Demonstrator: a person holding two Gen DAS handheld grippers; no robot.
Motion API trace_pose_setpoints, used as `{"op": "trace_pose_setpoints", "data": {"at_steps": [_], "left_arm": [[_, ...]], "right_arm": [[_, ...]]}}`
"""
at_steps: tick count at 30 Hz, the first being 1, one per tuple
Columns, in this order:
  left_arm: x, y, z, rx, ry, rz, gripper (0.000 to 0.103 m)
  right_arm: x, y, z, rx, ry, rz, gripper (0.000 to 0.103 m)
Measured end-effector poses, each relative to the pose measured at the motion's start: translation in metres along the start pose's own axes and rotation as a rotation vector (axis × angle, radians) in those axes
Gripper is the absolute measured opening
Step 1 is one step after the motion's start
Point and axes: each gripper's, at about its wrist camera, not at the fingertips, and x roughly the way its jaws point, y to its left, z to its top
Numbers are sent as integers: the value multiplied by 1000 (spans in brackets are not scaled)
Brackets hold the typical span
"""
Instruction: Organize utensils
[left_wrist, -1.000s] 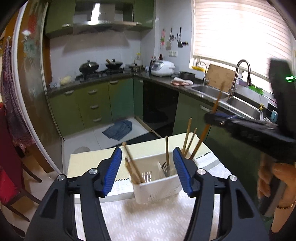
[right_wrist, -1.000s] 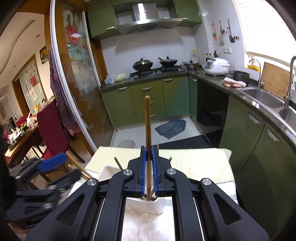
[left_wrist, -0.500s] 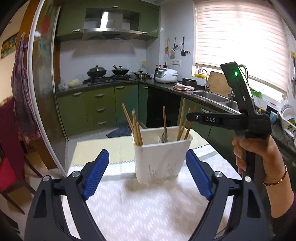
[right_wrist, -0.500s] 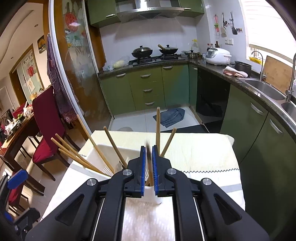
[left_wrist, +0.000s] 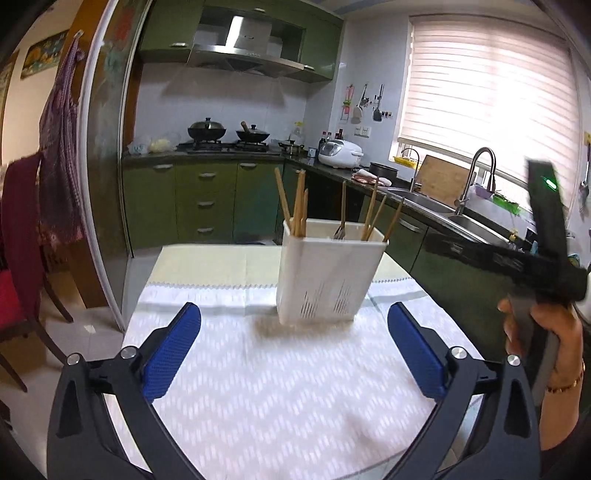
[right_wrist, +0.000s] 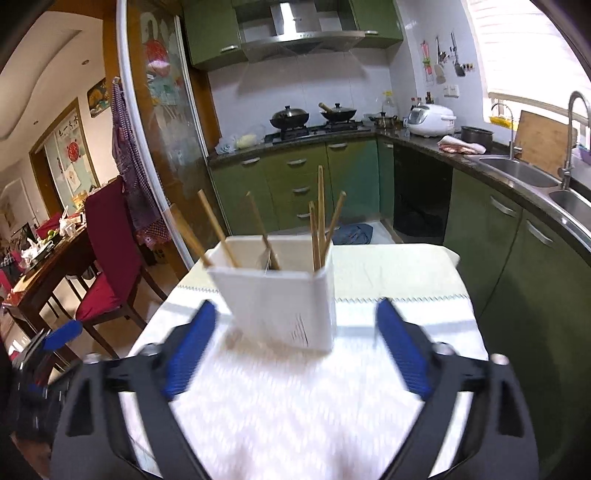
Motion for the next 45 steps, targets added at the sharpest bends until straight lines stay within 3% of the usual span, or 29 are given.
{"op": "trace_pose_setpoints", "data": {"at_steps": [4,11,19,26,45], "left_arm": [[-10,6,-11,1,30,27,96],[-48,-2,-22,42,-39,11,96],[-83,-11,-36,59,-33,20,96],[-96,-15,-43,73,-40,47,96],[-109,-25,-52,99,-51,47,96]], "right_arm": [[-47,9,-36,-53,-49,-57,98],[-118,24,-87,-116,-103,-135,98],[-174,27,-125,-103,-125,-159,98],[-206,33,-134,-100,-169,-161,98],[-216,48,-126,-119,-175,-129,98]]}}
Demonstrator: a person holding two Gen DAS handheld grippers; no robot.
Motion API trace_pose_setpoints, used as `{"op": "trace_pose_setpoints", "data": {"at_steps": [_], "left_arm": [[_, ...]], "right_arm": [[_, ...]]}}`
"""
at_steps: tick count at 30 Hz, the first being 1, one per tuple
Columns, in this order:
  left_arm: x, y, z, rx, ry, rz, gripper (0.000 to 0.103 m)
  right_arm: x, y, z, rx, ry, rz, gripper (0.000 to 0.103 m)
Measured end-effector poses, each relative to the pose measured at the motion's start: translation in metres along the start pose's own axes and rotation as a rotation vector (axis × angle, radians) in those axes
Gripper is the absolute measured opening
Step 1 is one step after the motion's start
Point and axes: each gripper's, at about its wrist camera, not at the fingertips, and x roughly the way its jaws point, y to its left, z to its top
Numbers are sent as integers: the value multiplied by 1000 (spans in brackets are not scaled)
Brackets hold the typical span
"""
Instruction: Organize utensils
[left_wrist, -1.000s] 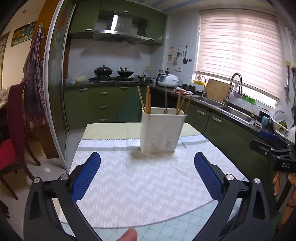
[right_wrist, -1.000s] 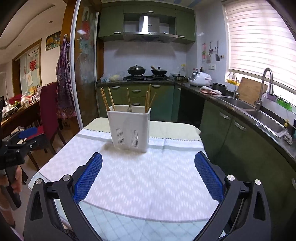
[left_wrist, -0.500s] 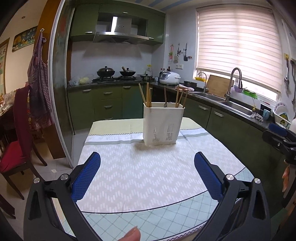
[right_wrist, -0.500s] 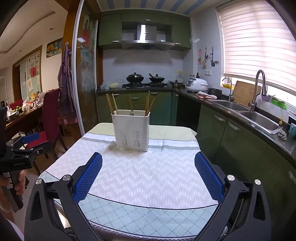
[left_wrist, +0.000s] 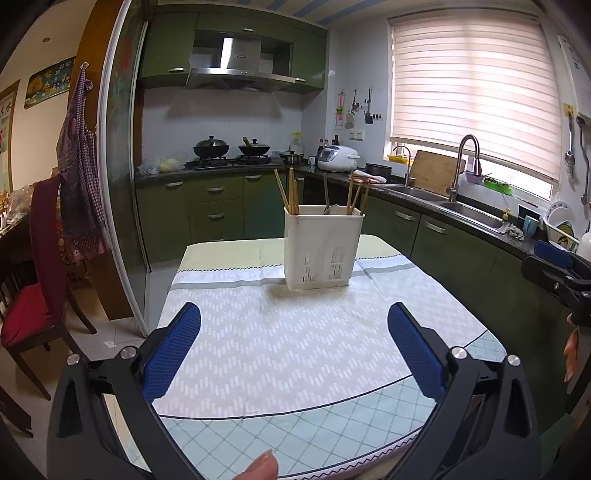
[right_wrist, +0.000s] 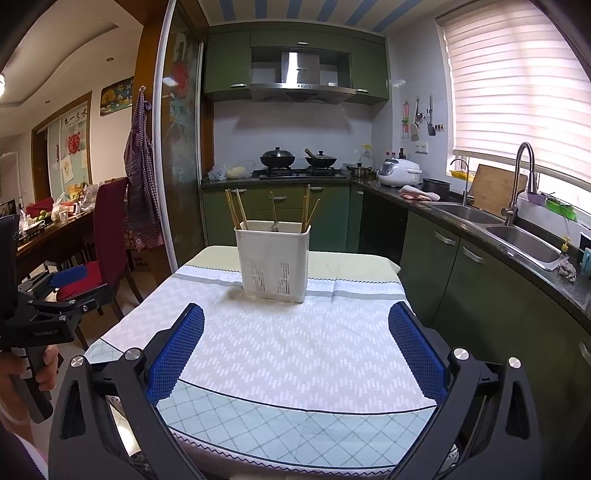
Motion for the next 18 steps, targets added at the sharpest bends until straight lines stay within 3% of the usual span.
{"op": "trace_pose_setpoints", "data": {"at_steps": [18], "left_arm": [[-1,-8,-1,13,0,-17,96]], "right_arm": [[1,1,3,-2,-4,16,98]]}}
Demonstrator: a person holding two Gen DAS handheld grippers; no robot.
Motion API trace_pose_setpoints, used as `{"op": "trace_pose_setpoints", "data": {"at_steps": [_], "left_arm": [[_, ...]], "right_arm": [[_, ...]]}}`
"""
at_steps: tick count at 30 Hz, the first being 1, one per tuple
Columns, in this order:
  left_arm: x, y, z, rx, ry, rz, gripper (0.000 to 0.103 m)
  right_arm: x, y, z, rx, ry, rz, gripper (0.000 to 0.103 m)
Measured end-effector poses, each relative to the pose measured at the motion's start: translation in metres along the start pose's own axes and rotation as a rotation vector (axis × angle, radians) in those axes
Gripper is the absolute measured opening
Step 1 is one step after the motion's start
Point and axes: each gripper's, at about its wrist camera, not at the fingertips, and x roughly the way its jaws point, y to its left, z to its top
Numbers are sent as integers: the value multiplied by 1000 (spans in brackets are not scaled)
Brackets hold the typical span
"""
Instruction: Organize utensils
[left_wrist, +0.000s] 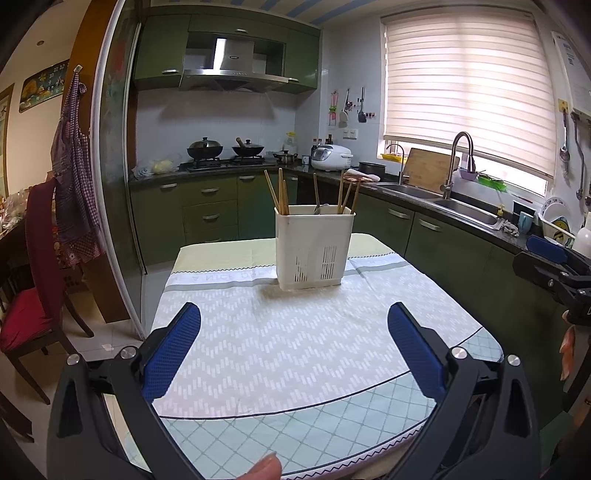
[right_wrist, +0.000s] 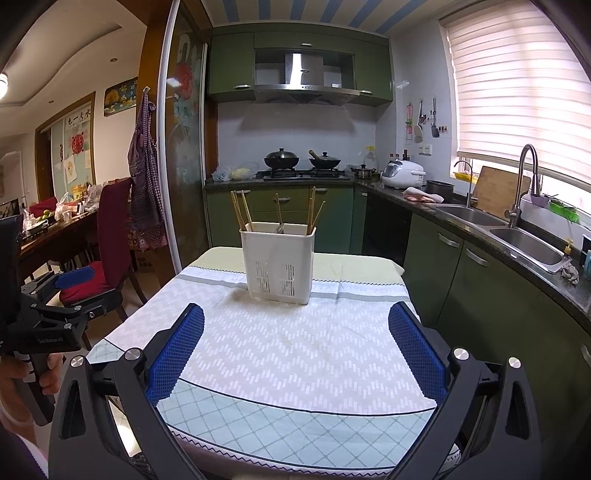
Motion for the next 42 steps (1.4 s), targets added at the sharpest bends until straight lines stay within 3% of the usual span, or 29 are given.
{"op": "trace_pose_setpoints", "data": {"at_steps": [42], "left_arm": [[7,5,-2,-19,26,20,96]], "right_arm": [[9,1,-2,-5,0,15,98]]}}
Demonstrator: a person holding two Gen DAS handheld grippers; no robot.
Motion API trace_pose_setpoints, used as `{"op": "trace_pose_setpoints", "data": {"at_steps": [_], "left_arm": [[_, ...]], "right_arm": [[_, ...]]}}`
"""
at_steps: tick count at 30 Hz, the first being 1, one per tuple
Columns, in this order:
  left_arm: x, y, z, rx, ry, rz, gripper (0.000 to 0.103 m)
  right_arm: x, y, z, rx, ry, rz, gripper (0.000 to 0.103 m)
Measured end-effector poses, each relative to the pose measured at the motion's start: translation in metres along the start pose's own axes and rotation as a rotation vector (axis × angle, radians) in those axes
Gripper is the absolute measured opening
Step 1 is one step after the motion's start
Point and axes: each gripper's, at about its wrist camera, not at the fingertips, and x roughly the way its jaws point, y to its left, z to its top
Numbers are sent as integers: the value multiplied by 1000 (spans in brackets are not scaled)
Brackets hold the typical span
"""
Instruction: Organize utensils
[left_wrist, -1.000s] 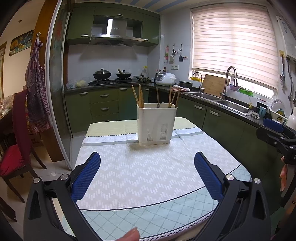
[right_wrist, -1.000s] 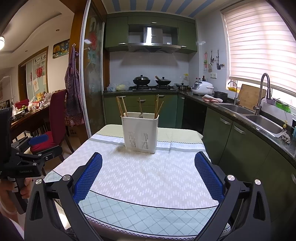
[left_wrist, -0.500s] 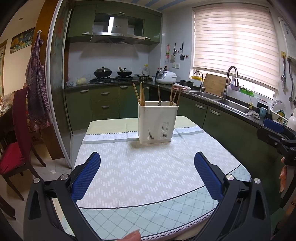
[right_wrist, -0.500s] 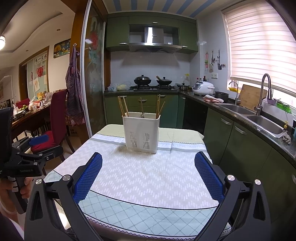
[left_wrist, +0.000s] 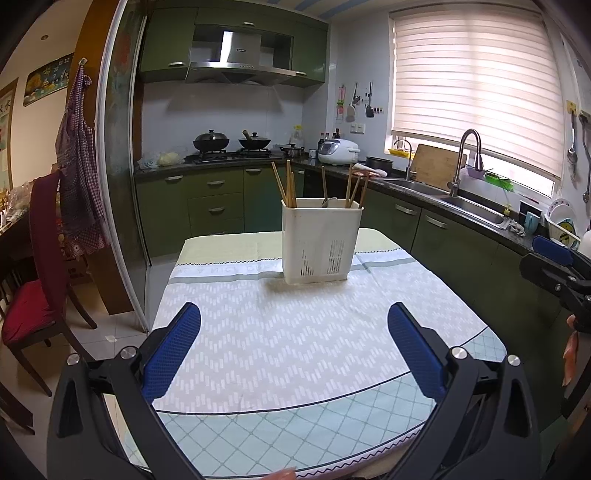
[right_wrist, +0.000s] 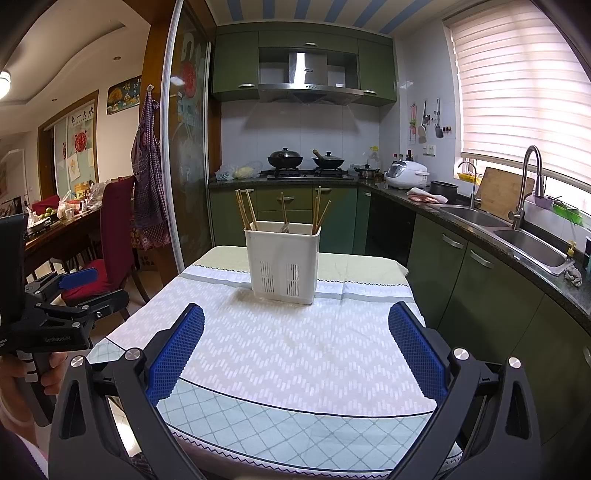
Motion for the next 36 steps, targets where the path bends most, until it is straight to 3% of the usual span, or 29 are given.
{"op": "trace_pose_setpoints", "data": {"at_steps": [36], "left_arm": [[10,1,-2,-13,37,-42,97]], "right_arm": [[15,-3,-11,6,22,3,98]]}}
